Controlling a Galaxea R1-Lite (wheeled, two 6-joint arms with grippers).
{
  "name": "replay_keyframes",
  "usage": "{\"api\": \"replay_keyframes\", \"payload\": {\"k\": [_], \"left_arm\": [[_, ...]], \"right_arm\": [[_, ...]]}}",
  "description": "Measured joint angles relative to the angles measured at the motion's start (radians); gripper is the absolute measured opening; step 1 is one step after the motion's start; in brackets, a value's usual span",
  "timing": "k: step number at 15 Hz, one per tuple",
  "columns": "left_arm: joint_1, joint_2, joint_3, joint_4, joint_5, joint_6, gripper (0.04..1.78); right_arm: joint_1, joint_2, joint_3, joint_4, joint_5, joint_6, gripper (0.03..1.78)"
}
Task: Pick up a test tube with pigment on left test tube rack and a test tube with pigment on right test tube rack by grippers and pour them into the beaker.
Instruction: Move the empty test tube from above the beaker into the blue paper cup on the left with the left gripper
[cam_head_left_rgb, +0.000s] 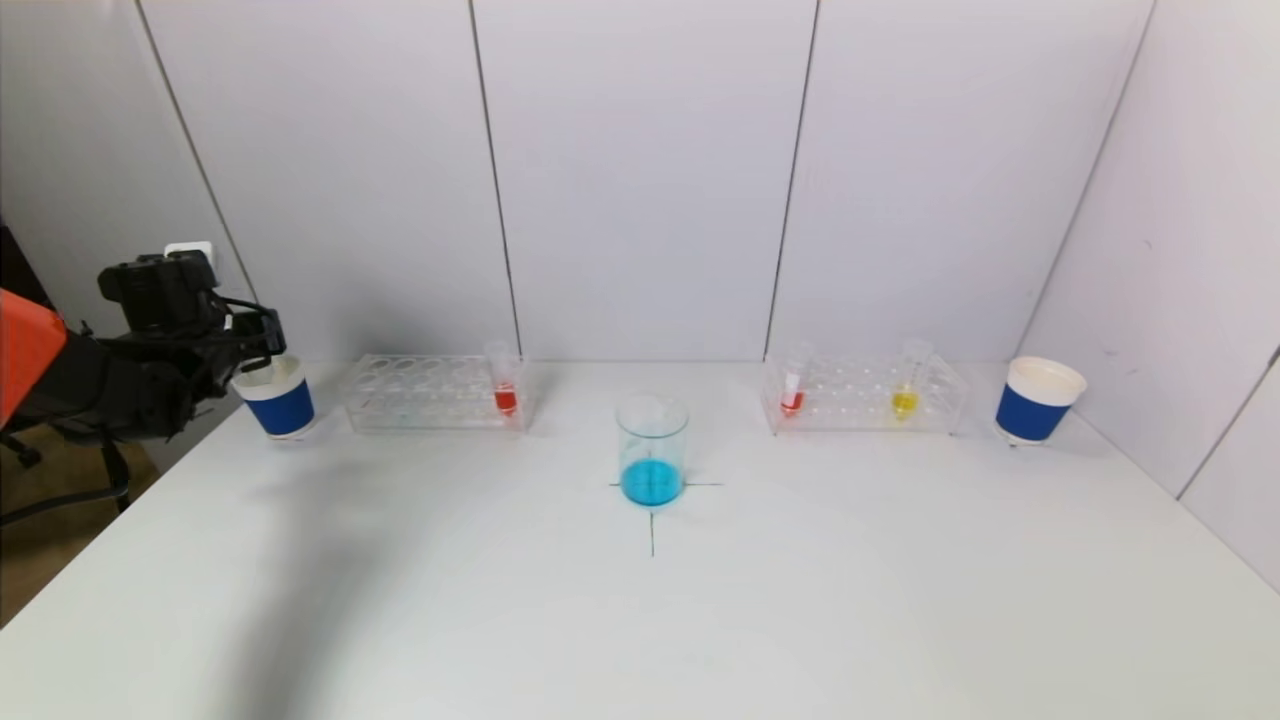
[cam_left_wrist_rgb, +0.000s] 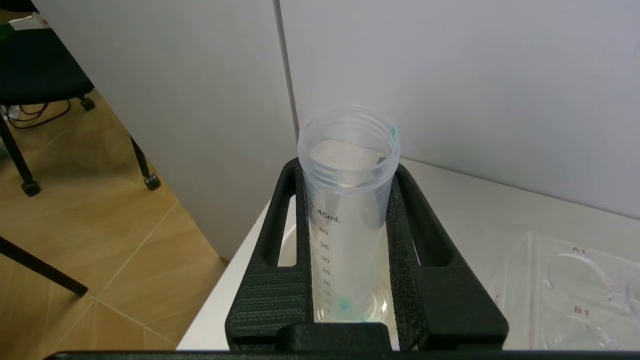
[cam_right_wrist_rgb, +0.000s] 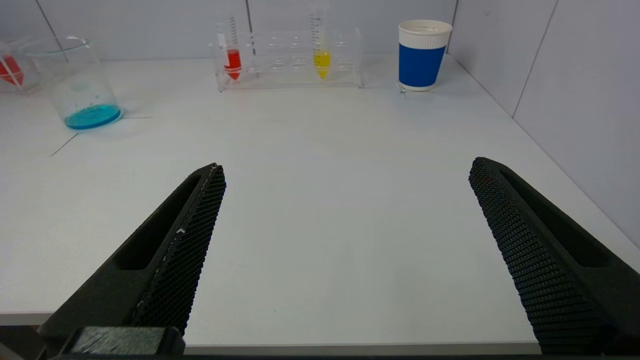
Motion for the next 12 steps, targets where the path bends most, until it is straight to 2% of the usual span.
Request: {"api": "replay_keyframes", "payload": {"k": [12], "left_arm": [[0.0, 0.052, 0.053, -0.084, 0.0, -0.002, 0.45]], "right_arm": [[0.0, 0.0, 0.0, 0.0, 0.0, 0.0, 1.77]]}}
